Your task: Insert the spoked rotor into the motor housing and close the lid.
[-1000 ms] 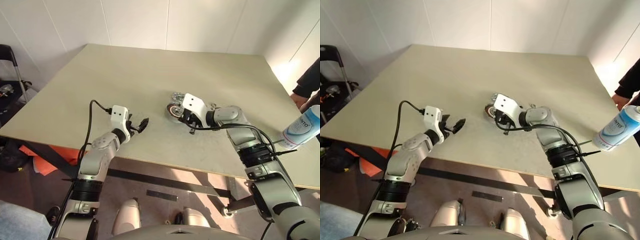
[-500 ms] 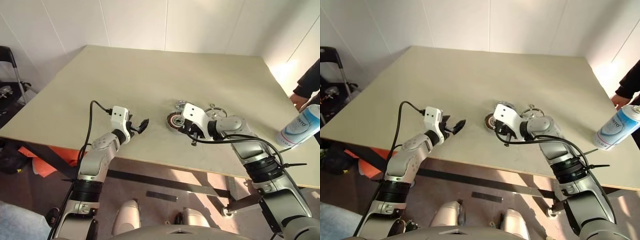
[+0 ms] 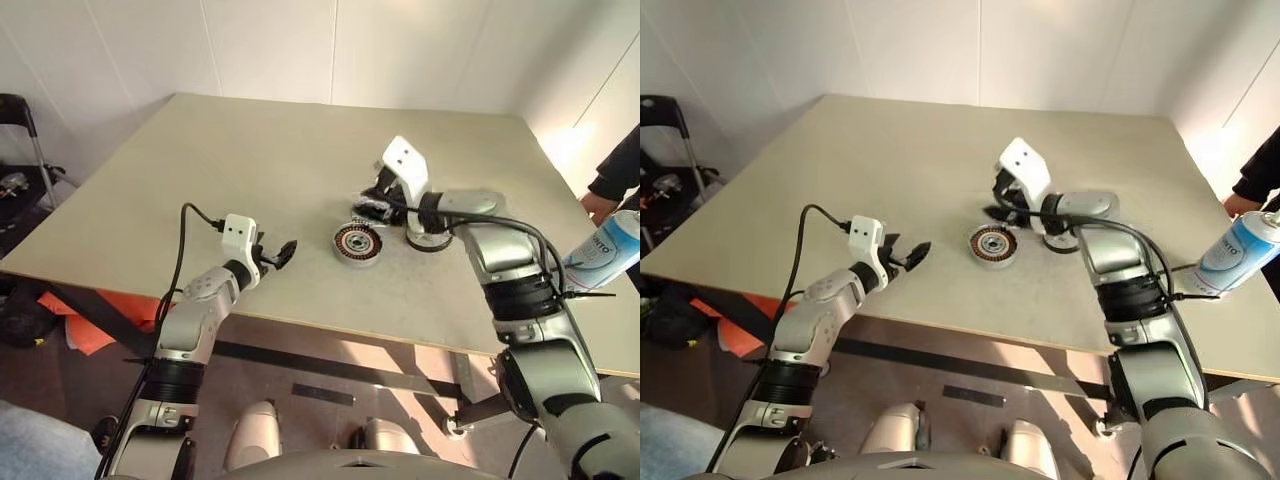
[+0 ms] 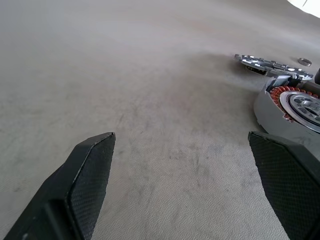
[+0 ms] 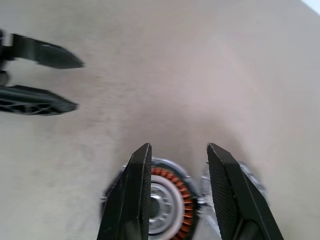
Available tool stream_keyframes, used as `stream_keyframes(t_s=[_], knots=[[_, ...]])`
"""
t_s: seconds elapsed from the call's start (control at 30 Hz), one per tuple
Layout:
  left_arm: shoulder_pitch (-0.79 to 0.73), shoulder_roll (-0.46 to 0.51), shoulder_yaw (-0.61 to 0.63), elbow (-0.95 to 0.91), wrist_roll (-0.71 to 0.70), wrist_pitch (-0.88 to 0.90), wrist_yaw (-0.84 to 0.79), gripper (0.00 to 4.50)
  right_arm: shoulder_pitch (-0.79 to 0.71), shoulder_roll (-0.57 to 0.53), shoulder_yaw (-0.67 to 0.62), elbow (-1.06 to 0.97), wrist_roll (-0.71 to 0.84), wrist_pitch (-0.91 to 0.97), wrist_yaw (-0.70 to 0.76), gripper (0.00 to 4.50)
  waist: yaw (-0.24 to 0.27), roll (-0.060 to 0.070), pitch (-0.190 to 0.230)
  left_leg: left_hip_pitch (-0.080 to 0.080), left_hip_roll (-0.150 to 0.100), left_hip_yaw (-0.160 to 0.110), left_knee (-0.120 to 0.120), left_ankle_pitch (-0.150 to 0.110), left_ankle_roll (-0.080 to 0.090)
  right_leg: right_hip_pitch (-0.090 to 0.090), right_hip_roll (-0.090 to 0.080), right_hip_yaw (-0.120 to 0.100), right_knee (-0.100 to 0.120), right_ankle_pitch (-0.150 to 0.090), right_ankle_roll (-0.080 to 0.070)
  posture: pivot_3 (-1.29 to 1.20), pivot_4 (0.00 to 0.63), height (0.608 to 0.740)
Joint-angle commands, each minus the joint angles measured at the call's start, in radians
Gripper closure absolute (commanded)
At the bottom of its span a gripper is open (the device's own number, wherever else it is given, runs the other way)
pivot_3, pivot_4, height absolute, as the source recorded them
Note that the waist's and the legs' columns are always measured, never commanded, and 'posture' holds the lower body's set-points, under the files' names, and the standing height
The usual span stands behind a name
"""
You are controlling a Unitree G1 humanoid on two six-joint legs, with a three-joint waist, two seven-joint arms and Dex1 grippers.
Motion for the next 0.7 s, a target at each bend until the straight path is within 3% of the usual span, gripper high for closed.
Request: stream_keyframes(t_s=[0.03,0.3,0.47,0.7], knots=[[-0.024,0.002,0.004,-0.013,0.005,-0.02,-0.006,0.0,-0.048,-0.051,-0.016,0.195,-0.072,-0.108,-0.118,2.58,0.0,0.0,0.0,0.0,0.0,0.0,0.0,0.0,0.0,0.0,0.0,0.0,0.0,0.0,0.0,0.0,0.0,0.74],[-0.023,0.0,-0.006,-0.011,0.007,-0.021,-0.013,0.0,-0.143,-0.18,-0.041,0.509,-0.115,-0.258,-0.182,2.58,-0.007,0.001,0.001,-0.005,-0.001,0.001,-0.001,0.002,-0.003,-0.005,0.0,0.0,0.0,0.0,0.0,0.0,0.0,0.74],[-0.016,-0.006,-0.015,-0.011,0.011,-0.025,-0.016,0.0,-0.186,-0.211,-0.137,0.609,-0.032,-0.165,-0.165,2.58,-0.004,0.001,0.001,-0.004,0.0,0.001,-0.001,0.0,0.001,-0.004,0.0,0.0,0.0,0.0,0.0,0.0,0.0,0.74],[-0.018,-0.009,-0.022,-0.005,0.016,-0.023,-0.025,0.0,-0.143,-0.187,-0.279,0.582,0.127,0.084,-0.136,2.58,-0.002,0.001,0.001,-0.004,0.0,0.001,0.0,0.0,0.002,-0.004,0.0,0.0,0.0,0.0,0.0,0.0,0.0,0.74]])
